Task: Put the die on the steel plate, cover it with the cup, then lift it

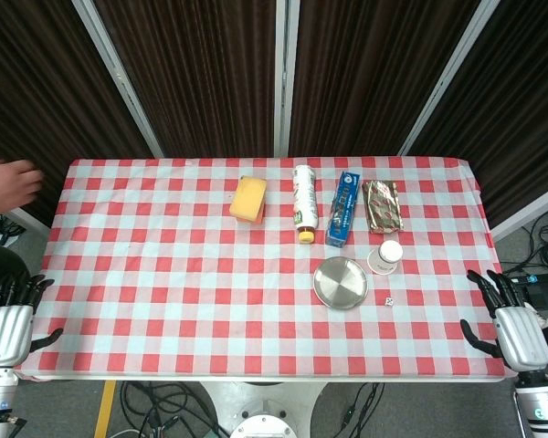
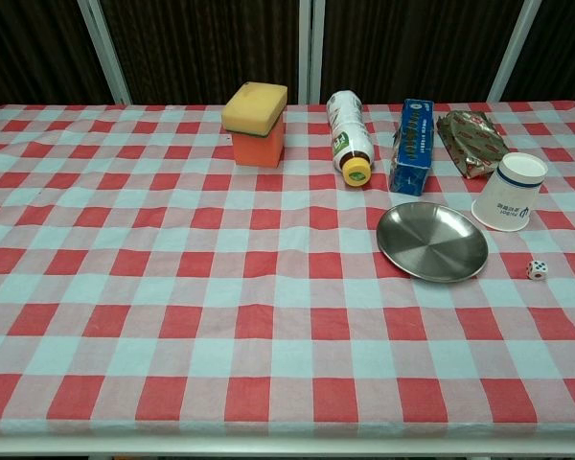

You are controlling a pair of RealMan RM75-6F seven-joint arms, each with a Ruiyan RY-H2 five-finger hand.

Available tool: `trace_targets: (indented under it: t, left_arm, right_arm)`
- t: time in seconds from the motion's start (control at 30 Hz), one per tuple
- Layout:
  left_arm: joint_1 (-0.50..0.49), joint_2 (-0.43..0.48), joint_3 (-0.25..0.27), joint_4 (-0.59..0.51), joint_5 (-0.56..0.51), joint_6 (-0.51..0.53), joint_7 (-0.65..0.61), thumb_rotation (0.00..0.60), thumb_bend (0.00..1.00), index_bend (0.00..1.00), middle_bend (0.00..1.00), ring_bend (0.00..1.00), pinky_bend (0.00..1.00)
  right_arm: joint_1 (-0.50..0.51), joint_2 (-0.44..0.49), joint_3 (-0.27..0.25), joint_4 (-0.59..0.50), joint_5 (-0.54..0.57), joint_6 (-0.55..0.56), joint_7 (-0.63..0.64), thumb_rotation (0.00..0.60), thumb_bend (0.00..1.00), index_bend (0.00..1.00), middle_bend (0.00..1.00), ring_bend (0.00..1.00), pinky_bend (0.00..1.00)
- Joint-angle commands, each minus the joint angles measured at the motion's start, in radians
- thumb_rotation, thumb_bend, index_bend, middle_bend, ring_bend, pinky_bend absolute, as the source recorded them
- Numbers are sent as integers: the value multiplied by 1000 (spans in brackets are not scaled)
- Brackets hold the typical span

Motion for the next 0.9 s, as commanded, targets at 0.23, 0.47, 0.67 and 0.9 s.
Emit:
trace_targets:
  t: [0.23, 0.47, 0.67, 0.9]
  left_arm:
    - [-1, 0, 0, -2, -1, -1, 3, 600, 27, 193, 145, 47, 31]
    - [0, -2, 1, 3, -2, -3, -1, 600, 27, 193, 145, 46, 31]
    - [-6, 1, -2, -5, -5, -12, 5, 600, 27, 193, 145, 46, 32]
    - [-15, 5, -6, -12, -11, -26, 15, 600, 27, 193, 145, 46, 32]
  right_arm:
    - [4, 2, -1, -5, -7, -1, -5, 600, 313, 65, 167, 0, 0]
    - [38, 8, 12, -27, 2, -47, -74, 600, 305, 64, 307, 102, 100]
    - [103, -6, 31, -56, 53, -170, -203, 600, 201, 145, 597, 559, 574]
    - [181, -81, 47, -14, 147, -332, -279, 600, 261, 320, 823, 831, 851]
